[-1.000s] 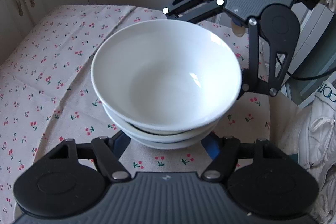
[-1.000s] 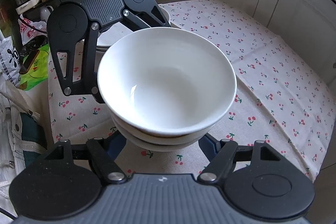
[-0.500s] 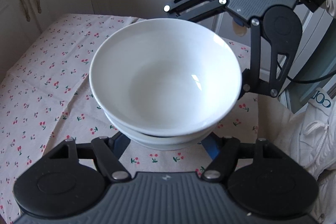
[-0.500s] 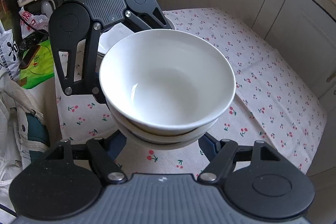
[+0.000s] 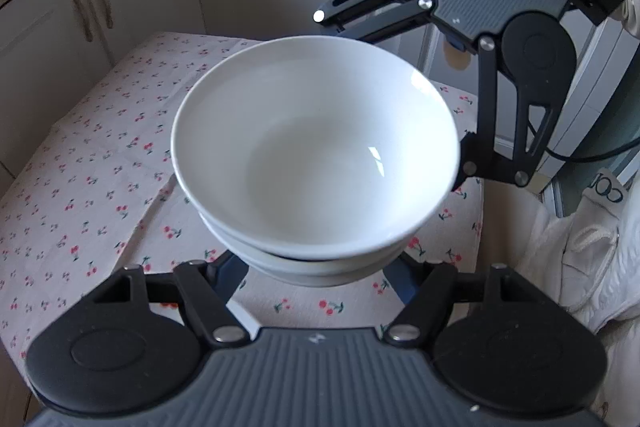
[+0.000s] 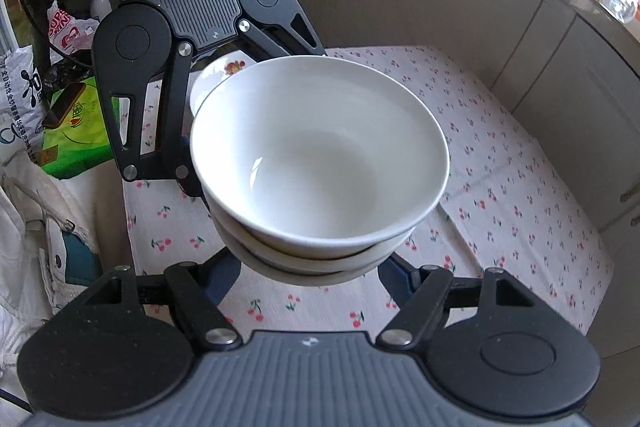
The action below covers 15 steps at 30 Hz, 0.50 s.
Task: Organize plates and bowls
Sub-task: 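Lift the bowl stack with both grippers and carry it over the plate stack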
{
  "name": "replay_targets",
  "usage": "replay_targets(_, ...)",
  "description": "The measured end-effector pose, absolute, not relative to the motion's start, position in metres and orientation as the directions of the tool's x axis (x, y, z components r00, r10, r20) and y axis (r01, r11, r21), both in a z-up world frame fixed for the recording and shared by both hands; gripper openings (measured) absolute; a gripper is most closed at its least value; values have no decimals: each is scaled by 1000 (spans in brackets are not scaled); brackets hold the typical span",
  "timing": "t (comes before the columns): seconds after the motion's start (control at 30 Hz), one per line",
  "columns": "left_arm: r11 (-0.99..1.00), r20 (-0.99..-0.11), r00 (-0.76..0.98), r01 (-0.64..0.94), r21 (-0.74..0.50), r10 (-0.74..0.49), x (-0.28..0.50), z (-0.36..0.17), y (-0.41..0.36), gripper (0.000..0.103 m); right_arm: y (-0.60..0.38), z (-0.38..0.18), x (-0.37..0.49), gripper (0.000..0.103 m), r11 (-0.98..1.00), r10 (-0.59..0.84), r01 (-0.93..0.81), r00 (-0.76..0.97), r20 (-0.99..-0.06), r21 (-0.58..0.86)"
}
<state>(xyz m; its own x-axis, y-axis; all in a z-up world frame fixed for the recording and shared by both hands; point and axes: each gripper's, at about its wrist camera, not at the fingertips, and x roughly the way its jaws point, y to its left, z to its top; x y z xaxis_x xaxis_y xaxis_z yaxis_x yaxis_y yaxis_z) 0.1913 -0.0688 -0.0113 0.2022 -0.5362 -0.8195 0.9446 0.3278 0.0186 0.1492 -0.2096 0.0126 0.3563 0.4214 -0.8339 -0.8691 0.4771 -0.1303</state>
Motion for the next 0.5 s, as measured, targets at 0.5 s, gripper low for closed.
replay_targets(0.5, 415, -799, 275, 909, 36, -535, 191, 0, -7, 73, -151, 22, 164, 79, 397, 431, -903, 342, -835, -165)
